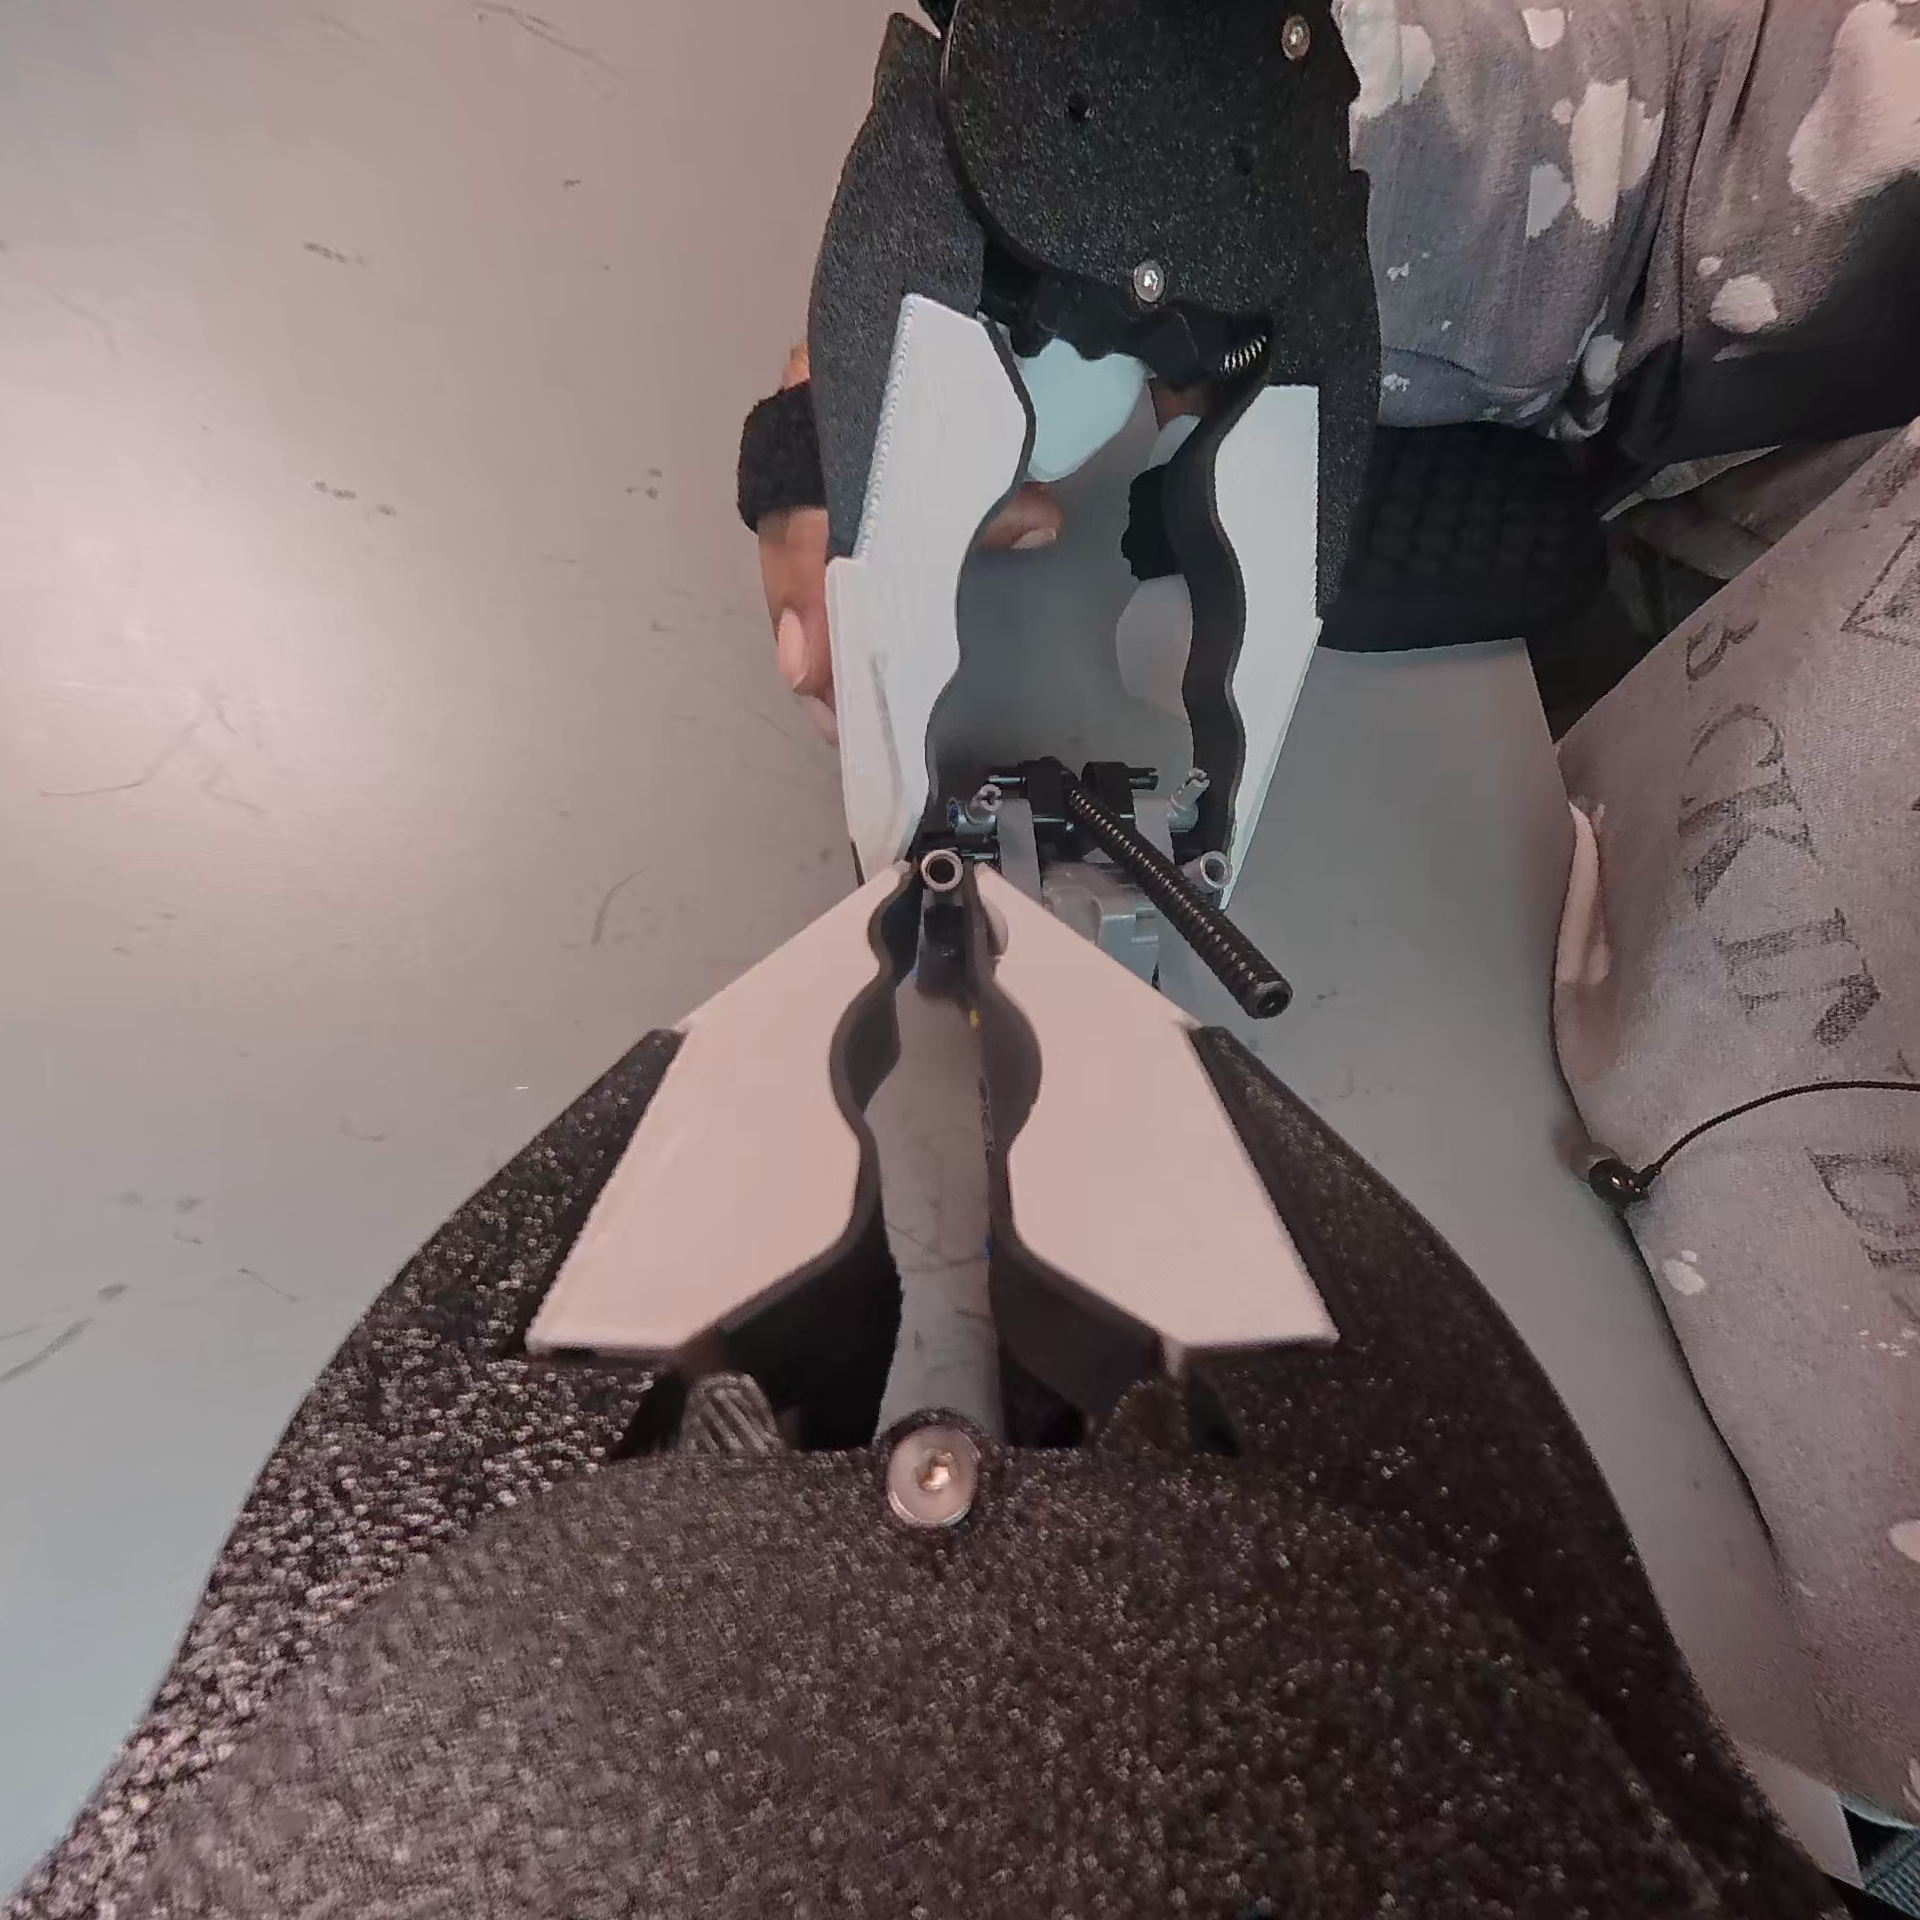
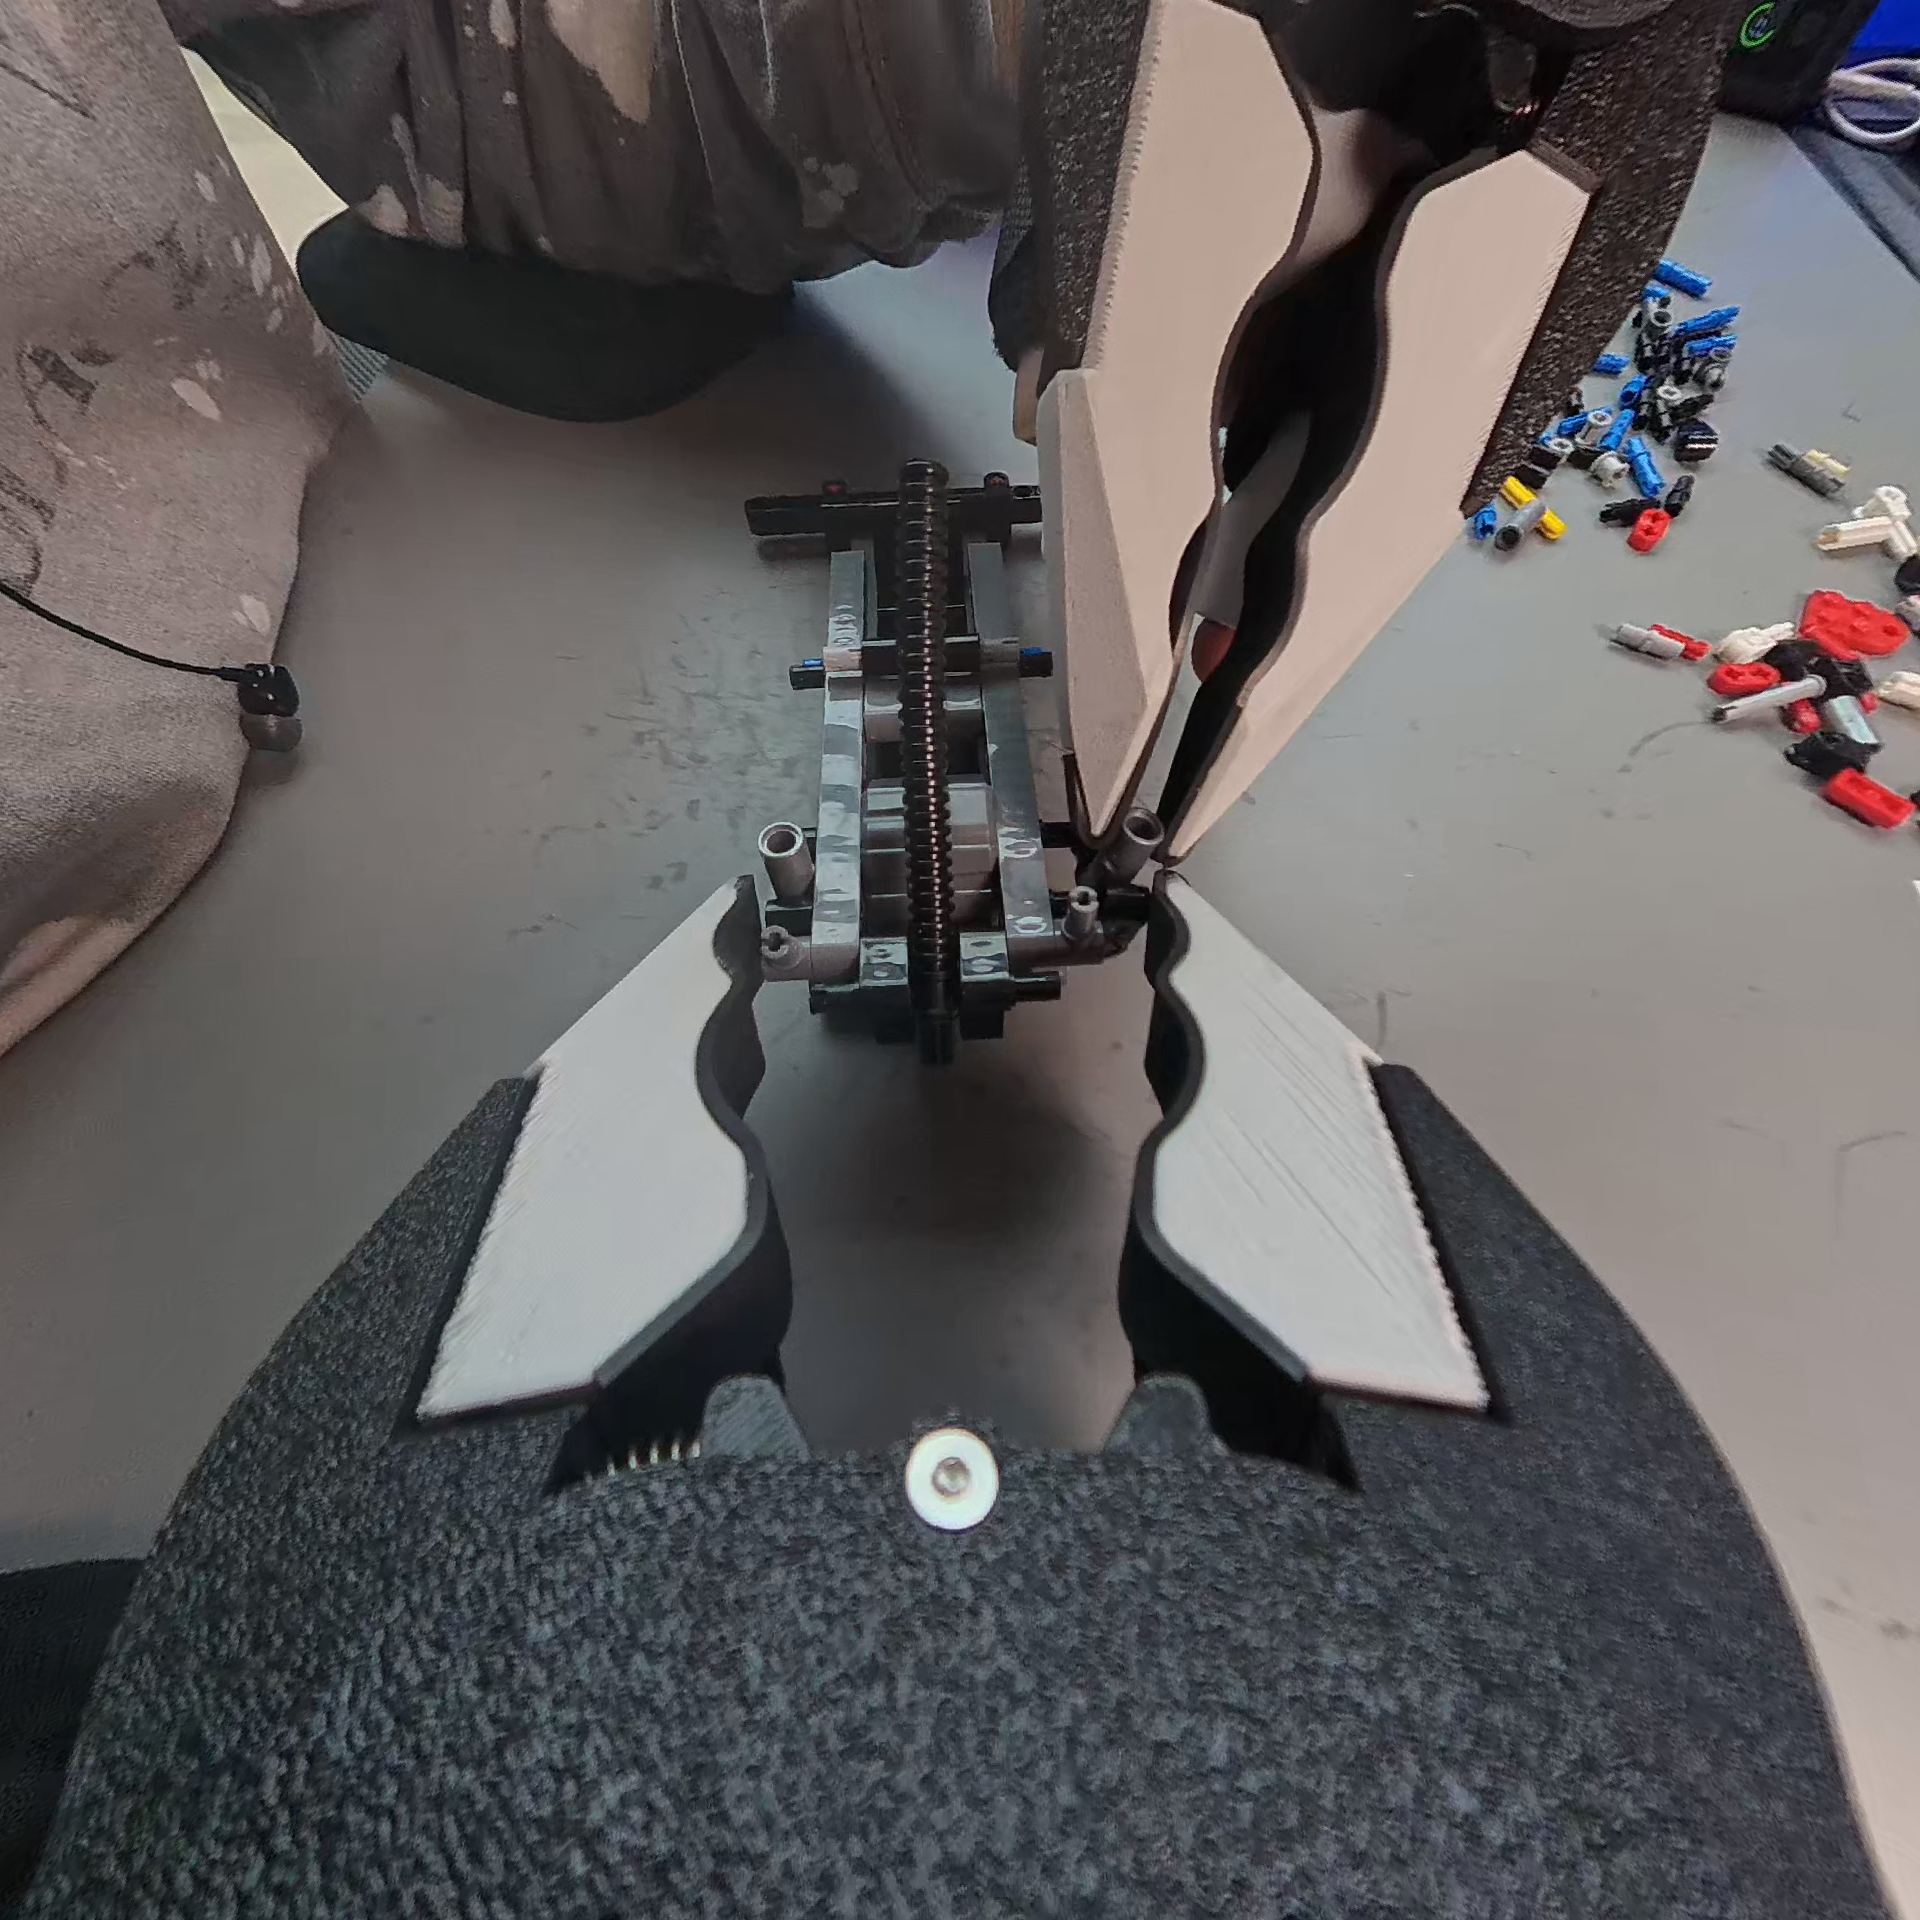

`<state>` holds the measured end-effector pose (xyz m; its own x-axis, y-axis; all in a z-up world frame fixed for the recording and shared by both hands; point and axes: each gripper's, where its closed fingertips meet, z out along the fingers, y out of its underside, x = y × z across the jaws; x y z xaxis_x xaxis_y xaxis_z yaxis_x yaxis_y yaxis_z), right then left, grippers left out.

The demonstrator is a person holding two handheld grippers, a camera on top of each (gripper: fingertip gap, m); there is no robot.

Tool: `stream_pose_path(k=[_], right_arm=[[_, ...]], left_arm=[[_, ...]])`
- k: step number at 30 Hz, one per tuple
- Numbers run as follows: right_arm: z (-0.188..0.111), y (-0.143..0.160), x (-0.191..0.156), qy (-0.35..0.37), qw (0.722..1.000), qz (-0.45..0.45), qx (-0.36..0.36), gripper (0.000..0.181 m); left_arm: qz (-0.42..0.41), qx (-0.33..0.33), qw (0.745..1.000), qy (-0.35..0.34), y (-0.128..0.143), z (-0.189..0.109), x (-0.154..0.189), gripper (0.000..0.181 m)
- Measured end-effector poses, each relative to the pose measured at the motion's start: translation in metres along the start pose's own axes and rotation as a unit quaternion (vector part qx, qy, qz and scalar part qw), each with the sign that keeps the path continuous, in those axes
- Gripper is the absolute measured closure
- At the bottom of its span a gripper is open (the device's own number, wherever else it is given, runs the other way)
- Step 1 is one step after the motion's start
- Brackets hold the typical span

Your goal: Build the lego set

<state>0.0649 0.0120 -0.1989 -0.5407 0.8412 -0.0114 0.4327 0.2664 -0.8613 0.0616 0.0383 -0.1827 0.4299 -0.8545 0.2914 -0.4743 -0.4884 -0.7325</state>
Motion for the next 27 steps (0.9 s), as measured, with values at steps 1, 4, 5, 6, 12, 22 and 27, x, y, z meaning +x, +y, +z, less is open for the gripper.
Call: stream_pose_path(k=[1,4,5,6,12,22,27], right_arm=[[0.0003,-0.0001,-0.0003,-0.001,1.0,0.0,-0.001,0.107],[0.0009,-0.0021,-0.0022,-0.009,1.0,0.003,0.0,0.104],[0.0012,-0.0021,-0.0021,-0.01,1.0,0.002,-0.001,0.104],[0.0013,-0.0019,-0.0016,-0.008,1.0,0.001,-0.001,0.106],[0.0017,-0.0008,-0.0014,-0.012,1.0,0.009,-0.001,0.108],[0.0023,-0.0013,-0.0029,-0.015,1.0,0.007,0.001,0.11],[0.002,-0.002,-0.0039,-0.018,1.0,0.004,0.004,0.112]], left_arm=[[0.001,-0.001,1.0,-0.001,0.0001,-0.0003,0.0002,0.172],[0.003,-0.004,1.0,-0.002,0.0002,-0.001,0.0007,0.172],[0.003,-0.003,1.0,-0.003,0.0001,-0.0011,0.0009,0.172],[0.003,-0.003,1.0,-0.002,0.0002,-0.0012,0.0011,0.172],[0.003,0.001,1.0,-0.001,0.0011,0.0001,0.001,0.172],[-0.005,0.009,1.0,0.0,0.0026,0.0003,0.0035,0.171],[-0.029,0.017,0.999,0.03,0.0011,-0.0031,0.0096,0.161]])
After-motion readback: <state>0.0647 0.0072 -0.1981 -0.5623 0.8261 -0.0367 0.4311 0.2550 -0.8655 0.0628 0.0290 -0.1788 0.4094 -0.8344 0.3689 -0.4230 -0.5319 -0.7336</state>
